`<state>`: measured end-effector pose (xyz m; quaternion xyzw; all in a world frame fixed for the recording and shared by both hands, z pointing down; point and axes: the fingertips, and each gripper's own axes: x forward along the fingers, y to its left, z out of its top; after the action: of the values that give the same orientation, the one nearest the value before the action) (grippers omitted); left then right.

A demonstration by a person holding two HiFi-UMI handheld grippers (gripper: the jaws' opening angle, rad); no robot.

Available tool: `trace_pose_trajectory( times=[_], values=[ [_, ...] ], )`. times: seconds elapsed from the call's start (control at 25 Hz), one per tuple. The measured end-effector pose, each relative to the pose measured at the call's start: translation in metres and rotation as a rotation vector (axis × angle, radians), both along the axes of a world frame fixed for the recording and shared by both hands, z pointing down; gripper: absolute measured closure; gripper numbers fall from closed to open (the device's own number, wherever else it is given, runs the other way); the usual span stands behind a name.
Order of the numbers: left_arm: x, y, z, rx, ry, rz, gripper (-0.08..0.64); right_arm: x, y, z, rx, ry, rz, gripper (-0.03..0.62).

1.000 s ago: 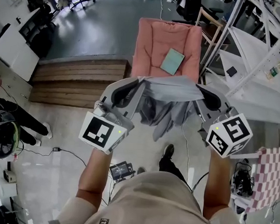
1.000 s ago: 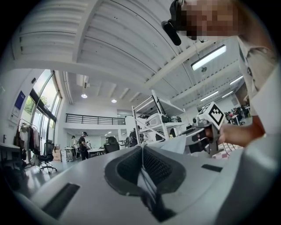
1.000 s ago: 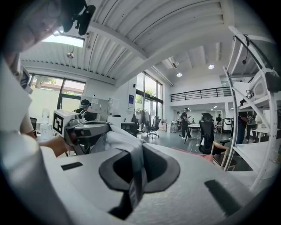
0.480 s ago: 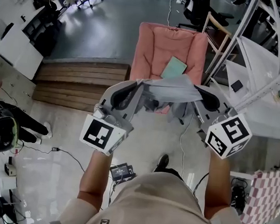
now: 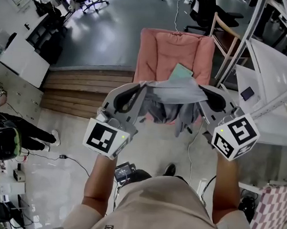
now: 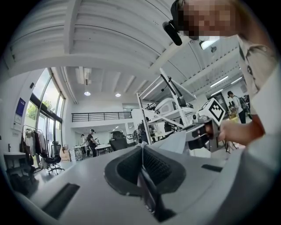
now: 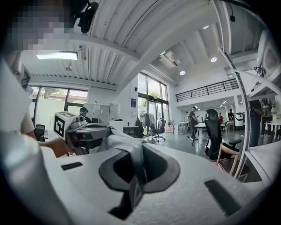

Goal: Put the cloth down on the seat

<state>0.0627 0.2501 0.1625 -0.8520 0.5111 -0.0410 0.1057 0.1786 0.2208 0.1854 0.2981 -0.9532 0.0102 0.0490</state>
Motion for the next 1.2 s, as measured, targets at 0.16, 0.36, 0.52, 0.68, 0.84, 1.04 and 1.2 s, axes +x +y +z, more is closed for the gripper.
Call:
trace_pose_trajectory(
  times=[0.16, 0.36, 0.52, 0.68, 0.84, 1.04, 1.2],
  values=[
    [-0.002, -0.005, 0.009, -0.006, -0.010, 0.014, 0.546, -0.003, -0.004, 0.009, -0.008, -0.009, 0.011, 0.594],
    [-0.010, -0.043, 0.025, -0.015, 0.009, 0.049, 0.546, -0.009, -0.034, 0.025, -0.021, 0.010, 0.044, 0.594],
    [-0.019, -0.094, 0.026, -0.018, 0.031, 0.109, 0.546, -0.019, -0.076, 0.022, -0.021, 0.025, 0.096, 0.594],
    [-0.036, -0.138, 0.020, -0.001, 0.045, 0.168, 0.546, -0.036, -0.110, 0.019, -0.020, 0.040, 0.151, 0.594],
    [-0.060, -0.183, 0.020, -0.007, 0.050, 0.215, 0.546, -0.057, -0.152, 0.017, -0.018, 0.044, 0.204, 0.594],
    [-0.084, -0.221, 0.021, -0.018, 0.035, 0.266, 0.546, -0.081, -0.191, 0.014, -0.012, 0.026, 0.257, 0.594],
    [-0.104, -0.242, 0.021, -0.011, 0.036, 0.292, 0.546, -0.098, -0.216, 0.012, -0.003, 0.029, 0.286, 0.595]
  ],
)
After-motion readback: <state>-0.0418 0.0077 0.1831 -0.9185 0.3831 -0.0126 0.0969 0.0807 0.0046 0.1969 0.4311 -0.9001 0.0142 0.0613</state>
